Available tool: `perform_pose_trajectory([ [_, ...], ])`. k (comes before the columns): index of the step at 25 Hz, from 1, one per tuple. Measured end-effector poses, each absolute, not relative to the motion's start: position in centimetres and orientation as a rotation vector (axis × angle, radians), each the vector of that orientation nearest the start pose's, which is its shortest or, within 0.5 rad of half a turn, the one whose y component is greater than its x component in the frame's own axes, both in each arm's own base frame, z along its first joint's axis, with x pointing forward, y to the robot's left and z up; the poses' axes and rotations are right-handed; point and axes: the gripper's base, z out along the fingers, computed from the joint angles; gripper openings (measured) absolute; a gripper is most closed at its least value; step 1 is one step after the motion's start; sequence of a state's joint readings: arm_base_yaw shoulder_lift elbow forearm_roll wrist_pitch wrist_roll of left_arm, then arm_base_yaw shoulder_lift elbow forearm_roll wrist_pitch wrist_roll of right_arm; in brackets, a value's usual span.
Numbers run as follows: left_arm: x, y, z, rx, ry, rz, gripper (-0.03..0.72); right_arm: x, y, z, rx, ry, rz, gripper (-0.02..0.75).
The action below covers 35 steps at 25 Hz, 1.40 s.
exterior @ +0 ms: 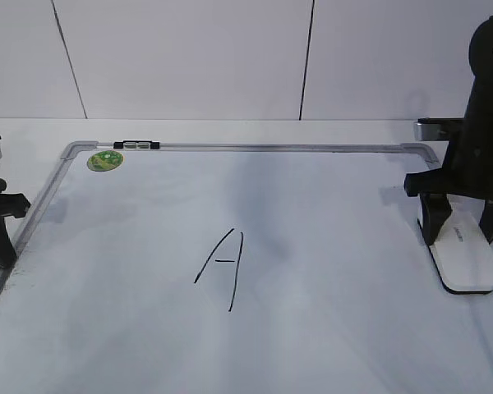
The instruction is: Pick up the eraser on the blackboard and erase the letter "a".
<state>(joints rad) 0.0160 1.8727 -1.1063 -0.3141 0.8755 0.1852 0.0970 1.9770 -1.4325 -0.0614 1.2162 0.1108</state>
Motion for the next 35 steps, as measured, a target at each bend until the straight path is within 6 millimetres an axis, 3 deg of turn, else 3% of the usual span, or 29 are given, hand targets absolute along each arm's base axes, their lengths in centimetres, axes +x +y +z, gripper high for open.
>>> perform_pose_trajectory([
  [6,33.4,-1.6,15.2,-0.048,3.079,-0.371,0.034,37.2,3.1,18.0,-0.022,3.25,-0.113,0.592],
  [16,33.4,-1.6,15.2,-0.048,3.079,-0.371,0.034,37.4,3.0,18.0,-0.026,3.245,-0.122,0.602],
  [28,33.4,-1.6,15.2,-0.048,3.079,-0.371,0.034,39.6,3.1,21.1,-0.031,3.112,-0.133,0.601],
  [35,33.4,-1.6,15.2,-0.048,3.079,-0.371,0.034,39.1,3.0,23.9,-0.025,3.041,-0.121,0.601],
])
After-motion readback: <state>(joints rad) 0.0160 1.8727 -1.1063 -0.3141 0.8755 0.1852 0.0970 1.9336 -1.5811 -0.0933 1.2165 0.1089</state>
